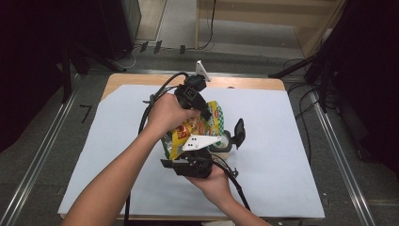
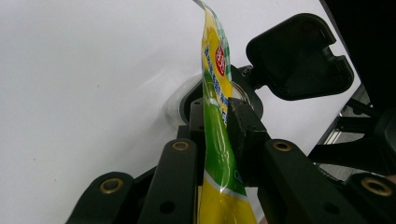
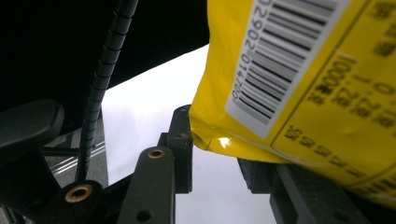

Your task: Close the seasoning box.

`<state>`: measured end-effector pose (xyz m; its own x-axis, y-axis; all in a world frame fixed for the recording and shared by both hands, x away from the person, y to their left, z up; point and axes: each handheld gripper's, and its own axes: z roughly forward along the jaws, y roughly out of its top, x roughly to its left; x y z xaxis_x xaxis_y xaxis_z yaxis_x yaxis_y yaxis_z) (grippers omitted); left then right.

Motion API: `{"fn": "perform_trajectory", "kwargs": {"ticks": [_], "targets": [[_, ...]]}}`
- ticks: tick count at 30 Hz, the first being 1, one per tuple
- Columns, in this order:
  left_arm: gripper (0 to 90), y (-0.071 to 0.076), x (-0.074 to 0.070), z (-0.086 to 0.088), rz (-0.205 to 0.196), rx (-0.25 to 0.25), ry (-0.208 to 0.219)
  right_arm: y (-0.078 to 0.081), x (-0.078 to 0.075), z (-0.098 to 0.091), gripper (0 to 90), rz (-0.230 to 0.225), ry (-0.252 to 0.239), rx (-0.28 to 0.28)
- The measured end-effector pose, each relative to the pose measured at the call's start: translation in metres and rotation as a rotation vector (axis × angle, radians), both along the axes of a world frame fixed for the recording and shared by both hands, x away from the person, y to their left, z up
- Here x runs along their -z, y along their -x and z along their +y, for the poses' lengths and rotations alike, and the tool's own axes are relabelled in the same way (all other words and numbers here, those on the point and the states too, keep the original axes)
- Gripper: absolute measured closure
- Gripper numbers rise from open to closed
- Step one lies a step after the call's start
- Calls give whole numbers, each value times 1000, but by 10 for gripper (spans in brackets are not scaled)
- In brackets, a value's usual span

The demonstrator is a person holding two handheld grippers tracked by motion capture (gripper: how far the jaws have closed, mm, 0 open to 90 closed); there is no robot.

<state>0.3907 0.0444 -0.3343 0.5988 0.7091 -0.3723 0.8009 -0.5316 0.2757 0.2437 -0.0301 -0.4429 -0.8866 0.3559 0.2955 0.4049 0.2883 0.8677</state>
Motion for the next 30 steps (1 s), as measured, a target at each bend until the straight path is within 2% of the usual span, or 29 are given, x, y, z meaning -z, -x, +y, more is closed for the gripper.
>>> {"fn": "perform_trajectory", "kwargs": {"ticks": [17, 30], "targets": [[807, -5, -4, 12, -9, -45, 4, -10, 0, 7, 699, 2, -10, -26], [803, -6, -9, 10, -26, -57, 10, -13, -2, 7, 683, -2, -20, -16]]}}
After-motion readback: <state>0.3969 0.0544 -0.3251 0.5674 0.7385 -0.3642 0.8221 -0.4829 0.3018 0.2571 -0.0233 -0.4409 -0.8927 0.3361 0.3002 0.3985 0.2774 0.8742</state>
